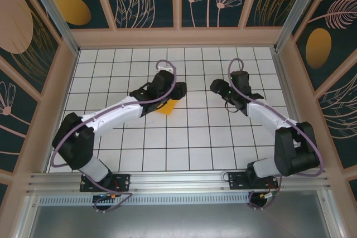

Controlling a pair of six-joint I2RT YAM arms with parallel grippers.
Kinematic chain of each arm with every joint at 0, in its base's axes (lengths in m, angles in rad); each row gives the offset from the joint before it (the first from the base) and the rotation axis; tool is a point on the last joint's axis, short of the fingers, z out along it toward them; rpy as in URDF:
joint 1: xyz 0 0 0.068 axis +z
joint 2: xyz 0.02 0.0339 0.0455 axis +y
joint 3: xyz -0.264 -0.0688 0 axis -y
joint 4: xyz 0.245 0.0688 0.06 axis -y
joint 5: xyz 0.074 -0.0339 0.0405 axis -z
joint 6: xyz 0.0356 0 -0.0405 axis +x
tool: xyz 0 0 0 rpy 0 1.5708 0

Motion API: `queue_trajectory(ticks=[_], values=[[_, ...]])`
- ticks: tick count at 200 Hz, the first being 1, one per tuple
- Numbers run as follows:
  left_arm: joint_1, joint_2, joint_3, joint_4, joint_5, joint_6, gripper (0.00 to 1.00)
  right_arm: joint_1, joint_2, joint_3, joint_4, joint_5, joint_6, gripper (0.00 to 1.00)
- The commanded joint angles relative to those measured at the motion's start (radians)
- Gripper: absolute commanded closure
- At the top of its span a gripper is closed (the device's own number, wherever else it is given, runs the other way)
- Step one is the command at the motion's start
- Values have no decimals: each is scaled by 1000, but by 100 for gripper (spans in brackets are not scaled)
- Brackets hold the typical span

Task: Fold a paper plane with a square sheet of paper (pick it up from the middle)
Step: Turn over the paper at the center of the table.

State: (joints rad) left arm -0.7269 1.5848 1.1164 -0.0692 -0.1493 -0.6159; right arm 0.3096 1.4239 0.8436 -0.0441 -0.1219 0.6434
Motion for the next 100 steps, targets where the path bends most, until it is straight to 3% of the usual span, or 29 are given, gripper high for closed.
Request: queue_trajectory(ticks=[1, 25, 64, 100], values=[[94, -17, -96, 45, 37, -94, 44, 79, 73, 87, 61, -87, -31, 24], [183, -26, -179, 48, 42, -148, 52, 184, 207, 192, 86, -120, -21, 33], [304, -85, -302, 54, 38, -213, 57, 308, 463, 398, 129, -219, 29, 60], [372, -125, -391, 72, 57, -260, 60, 370, 658, 576, 117, -284, 62, 70]])
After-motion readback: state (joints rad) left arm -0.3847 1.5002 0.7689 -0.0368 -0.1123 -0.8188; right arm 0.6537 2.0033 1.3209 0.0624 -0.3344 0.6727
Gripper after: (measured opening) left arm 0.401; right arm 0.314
